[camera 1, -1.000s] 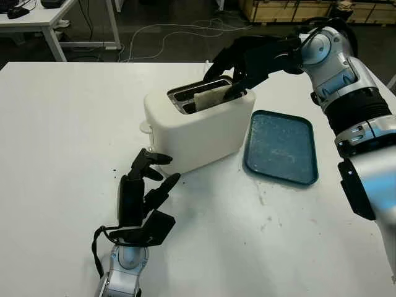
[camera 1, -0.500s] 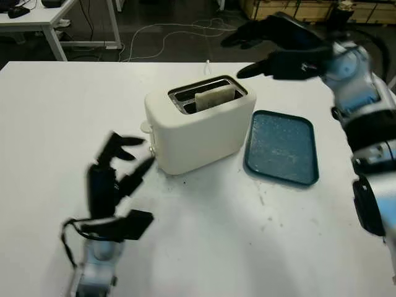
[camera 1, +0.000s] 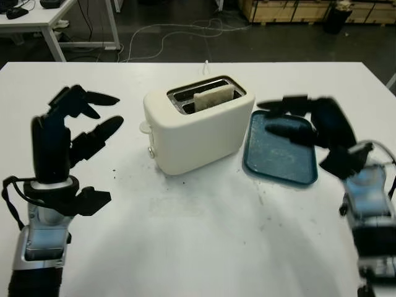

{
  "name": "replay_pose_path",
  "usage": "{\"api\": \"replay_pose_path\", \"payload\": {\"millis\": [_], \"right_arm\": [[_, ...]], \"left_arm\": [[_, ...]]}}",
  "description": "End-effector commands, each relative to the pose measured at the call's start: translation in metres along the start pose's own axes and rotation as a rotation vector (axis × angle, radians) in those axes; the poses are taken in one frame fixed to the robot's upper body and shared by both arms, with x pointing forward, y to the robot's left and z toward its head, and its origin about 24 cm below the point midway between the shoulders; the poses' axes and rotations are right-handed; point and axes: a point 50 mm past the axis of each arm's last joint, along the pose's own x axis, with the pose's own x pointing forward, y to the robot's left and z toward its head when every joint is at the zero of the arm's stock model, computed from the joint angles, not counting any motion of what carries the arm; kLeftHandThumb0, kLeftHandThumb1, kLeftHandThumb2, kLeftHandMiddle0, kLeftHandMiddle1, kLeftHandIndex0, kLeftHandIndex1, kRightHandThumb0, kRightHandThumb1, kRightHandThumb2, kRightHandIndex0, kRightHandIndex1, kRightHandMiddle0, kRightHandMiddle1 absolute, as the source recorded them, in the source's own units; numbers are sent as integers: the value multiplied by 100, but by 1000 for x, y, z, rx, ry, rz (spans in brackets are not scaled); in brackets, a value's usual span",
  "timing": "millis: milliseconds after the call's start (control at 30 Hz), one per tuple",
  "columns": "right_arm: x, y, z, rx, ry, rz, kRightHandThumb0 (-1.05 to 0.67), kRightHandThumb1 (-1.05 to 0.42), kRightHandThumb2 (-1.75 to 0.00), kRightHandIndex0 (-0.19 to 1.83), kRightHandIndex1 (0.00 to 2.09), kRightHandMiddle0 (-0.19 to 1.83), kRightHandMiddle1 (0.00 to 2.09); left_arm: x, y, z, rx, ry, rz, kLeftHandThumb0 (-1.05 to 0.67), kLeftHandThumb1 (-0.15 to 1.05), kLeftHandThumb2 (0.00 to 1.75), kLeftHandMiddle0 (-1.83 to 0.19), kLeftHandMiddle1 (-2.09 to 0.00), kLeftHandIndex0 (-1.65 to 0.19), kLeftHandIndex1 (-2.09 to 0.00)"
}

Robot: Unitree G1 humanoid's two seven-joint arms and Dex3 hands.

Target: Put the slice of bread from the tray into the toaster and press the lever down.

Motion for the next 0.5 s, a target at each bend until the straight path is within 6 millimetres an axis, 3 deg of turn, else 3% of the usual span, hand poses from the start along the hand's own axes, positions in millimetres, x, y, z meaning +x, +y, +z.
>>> {"api": "replay_pose_path", "payload": {"millis": [0, 67, 333, 467], "right_arm": [[-6, 4, -2, 32, 18, -45, -50, -90, 0, 98, 49, 106, 2], [-11, 10, -5, 54, 43, -62, -49, -89, 0, 100, 47, 107, 2], [-15, 18, -10, 84, 87, -100, -45, -88, -1, 105, 42, 110, 2], [-13, 18, -10, 83, 83, -102, -46, -89, -1, 106, 40, 110, 1]], "left_arm": [[11, 7, 0, 41, -50, -36, -24, 90, 0, -73, -166, -77, -85], [17, 11, -3, 75, -58, -98, -25, 91, 1, -76, -165, -78, -83], [44, 11, -13, 269, -12, -442, -36, 92, 9, -92, -122, -105, -40], [52, 4, -20, 315, -6, -556, -36, 92, 5, -98, -120, -115, -33]]}}
